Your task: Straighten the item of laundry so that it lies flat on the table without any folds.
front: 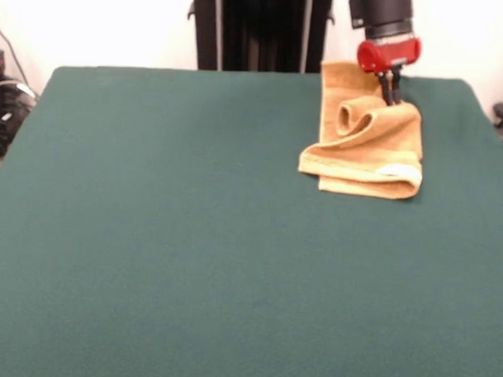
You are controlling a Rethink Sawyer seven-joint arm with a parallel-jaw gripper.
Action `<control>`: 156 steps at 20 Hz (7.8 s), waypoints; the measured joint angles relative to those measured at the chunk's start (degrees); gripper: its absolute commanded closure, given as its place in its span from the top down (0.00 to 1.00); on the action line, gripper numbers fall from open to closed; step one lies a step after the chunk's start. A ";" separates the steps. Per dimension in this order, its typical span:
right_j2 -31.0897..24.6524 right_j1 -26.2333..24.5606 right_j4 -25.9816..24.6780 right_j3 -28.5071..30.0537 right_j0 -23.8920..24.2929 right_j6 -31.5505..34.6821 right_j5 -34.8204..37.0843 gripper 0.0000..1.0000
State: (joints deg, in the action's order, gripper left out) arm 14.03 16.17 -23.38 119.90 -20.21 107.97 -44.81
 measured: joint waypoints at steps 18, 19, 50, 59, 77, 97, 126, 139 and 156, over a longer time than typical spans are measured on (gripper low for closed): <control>1.83 12.14 5.68 13.89 -7.13 0.00 -0.53 0.00; 1.84 13.08 5.68 14.41 -7.15 0.00 -0.37 0.00; 13.98 2.85 30.50 8.72 -33.70 0.00 4.75 0.00; 19.15 -1.69 31.26 4.08 -39.55 0.00 9.56 0.00; 26.15 -7.19 32.19 -4.39 -45.25 0.00 19.76 0.00; 32.07 -18.67 38.72 -20.87 -53.03 0.00 38.77 0.00; 26.07 -3.30 30.19 -17.00 -37.56 0.00 30.91 1.00; 10.49 16.19 14.04 -15.06 11.34 0.00 41.18 1.00; 0.41 13.19 16.74 -31.12 21.08 0.00 77.20 1.00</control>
State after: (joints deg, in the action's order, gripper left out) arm 14.44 29.37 -6.64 88.78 0.87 107.97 32.39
